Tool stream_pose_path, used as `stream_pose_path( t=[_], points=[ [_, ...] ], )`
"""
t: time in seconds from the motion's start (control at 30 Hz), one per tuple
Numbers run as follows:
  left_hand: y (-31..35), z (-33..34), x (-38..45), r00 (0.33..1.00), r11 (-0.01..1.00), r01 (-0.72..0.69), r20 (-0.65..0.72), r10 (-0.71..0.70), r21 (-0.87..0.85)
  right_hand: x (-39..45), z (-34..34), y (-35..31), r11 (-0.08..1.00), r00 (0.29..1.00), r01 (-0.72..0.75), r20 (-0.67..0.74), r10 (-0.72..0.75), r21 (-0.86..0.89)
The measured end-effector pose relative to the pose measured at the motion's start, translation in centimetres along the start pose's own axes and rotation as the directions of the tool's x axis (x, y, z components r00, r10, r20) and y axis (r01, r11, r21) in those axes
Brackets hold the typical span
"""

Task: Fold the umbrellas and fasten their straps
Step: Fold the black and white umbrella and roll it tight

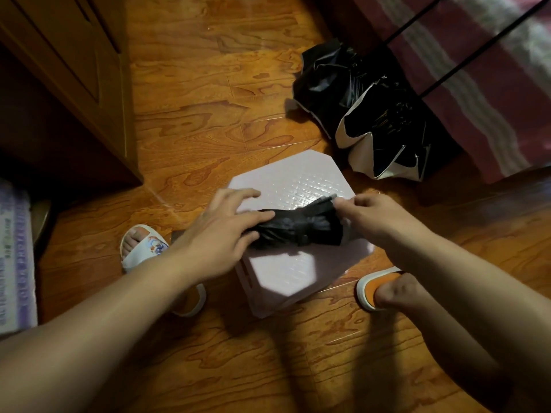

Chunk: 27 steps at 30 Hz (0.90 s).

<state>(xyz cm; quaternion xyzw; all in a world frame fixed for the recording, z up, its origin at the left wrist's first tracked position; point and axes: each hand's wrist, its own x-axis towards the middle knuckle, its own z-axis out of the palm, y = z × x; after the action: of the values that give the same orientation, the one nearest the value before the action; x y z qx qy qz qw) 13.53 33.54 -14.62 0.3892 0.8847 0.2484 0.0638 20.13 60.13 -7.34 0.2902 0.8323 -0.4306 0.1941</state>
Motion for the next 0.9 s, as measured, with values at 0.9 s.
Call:
stream_pose_path(
  t=[0.9],
  points=[
    [-1.1, 1.8, -0.5, 0.978, 0.988, -0.154, -0.138, 0.157, 0.028, 1.9, -0.7, 5.4, 0.228, 0.481, 0.700, 0.211, -0.851, -0.677]
  ],
)
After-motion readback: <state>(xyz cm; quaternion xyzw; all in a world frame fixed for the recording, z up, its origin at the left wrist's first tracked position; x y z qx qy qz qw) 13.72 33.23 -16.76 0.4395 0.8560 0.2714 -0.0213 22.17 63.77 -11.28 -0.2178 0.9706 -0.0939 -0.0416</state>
